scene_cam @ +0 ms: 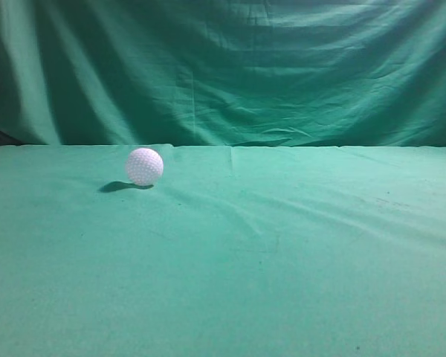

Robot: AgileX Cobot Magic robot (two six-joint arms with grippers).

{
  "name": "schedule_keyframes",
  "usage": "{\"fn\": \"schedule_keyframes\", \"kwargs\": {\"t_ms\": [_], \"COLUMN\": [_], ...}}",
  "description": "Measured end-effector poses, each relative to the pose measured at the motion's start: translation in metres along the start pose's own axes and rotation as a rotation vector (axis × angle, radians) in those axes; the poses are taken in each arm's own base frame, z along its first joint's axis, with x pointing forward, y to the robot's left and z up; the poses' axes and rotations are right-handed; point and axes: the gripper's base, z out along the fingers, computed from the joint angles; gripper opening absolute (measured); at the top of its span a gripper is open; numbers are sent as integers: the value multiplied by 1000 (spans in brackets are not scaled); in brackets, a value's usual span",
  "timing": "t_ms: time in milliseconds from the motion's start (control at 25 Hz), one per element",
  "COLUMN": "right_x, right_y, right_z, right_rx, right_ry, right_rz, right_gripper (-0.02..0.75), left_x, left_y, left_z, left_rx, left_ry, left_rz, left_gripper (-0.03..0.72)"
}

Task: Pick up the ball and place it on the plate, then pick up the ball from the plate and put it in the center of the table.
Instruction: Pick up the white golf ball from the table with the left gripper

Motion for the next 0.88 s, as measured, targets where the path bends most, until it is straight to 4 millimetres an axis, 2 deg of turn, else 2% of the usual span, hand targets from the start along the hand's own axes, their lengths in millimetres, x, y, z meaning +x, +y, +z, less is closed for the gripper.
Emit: {"fn": "schedule_keyframes", "kwargs": {"t_ms": [200, 280, 360, 560, 680, 880], "right_x": [0, 0, 0, 0, 0, 0], "right_y": [0, 0, 0, 0, 0, 0], "right_z": [0, 0, 0, 0, 0, 0], "right_rx": [0, 0, 0, 0, 0, 0], "right_ry": [0, 0, 0, 0, 0, 0], "right_rz": [0, 0, 0, 0, 0, 0], "right_gripper": [0, 0, 0, 0, 0, 0], "left_x": [-10, -9, -13, -41, -42, -31], "left_y": [-1, -1, -3, -7, -5, -9], "left_z": [-1, 0, 2, 21, 38, 67], "left_rx": [8, 11, 21, -16, -68, -61], "left_ry": [-107, -92, -22, 150, 295, 511], "left_rz": [-21, -73, -94, -91, -85, -86], "left_gripper": [55, 55, 55, 55, 55, 55]}}
